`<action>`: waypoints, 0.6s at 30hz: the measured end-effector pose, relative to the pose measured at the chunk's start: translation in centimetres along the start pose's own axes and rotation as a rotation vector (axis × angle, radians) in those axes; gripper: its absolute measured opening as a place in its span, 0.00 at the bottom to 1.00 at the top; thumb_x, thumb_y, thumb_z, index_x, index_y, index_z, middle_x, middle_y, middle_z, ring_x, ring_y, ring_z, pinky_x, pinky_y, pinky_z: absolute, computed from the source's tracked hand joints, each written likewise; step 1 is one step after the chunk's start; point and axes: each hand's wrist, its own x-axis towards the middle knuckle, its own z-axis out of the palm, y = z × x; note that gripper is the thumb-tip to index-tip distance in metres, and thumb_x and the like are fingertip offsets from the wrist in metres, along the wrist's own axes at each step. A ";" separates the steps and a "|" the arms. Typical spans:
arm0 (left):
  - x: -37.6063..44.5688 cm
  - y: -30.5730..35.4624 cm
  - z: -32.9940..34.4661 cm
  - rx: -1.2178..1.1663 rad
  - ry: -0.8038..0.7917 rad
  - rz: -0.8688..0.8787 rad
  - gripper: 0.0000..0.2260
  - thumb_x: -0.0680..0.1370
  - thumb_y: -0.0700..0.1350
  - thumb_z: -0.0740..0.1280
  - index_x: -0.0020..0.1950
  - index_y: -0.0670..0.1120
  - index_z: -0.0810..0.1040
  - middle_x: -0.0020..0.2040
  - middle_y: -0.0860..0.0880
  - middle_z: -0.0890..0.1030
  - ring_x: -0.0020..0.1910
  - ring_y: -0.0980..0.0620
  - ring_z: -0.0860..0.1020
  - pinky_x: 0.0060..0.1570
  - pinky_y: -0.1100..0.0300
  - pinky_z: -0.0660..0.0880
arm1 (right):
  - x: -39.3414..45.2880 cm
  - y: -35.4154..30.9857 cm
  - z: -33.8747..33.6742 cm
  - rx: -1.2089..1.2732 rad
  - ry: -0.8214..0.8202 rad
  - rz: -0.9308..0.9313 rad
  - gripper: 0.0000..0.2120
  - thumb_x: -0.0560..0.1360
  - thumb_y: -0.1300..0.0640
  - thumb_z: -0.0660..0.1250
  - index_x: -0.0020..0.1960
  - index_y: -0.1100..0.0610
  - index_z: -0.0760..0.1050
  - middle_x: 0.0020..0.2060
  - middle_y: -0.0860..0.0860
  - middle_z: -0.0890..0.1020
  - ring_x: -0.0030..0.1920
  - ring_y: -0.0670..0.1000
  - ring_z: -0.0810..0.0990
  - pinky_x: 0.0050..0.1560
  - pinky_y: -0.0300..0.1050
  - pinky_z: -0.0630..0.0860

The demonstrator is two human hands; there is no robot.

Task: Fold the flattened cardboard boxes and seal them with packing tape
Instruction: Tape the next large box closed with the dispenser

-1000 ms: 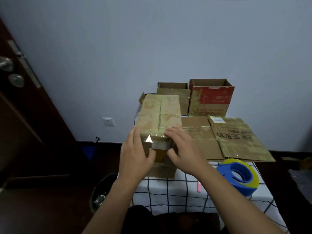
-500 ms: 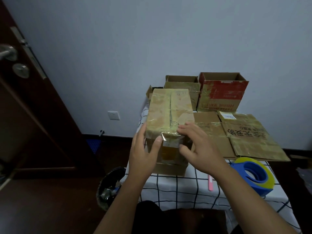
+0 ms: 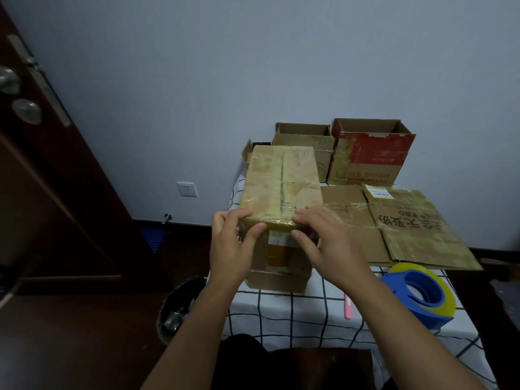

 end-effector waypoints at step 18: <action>0.6 0.5 0.1 0.006 0.003 -0.041 0.11 0.75 0.50 0.72 0.56 0.55 0.76 0.53 0.53 0.70 0.48 0.62 0.74 0.41 0.75 0.71 | 0.5 -1.6 1.7 -0.132 0.102 0.051 0.08 0.76 0.49 0.66 0.47 0.54 0.74 0.47 0.47 0.76 0.52 0.49 0.69 0.38 0.50 0.76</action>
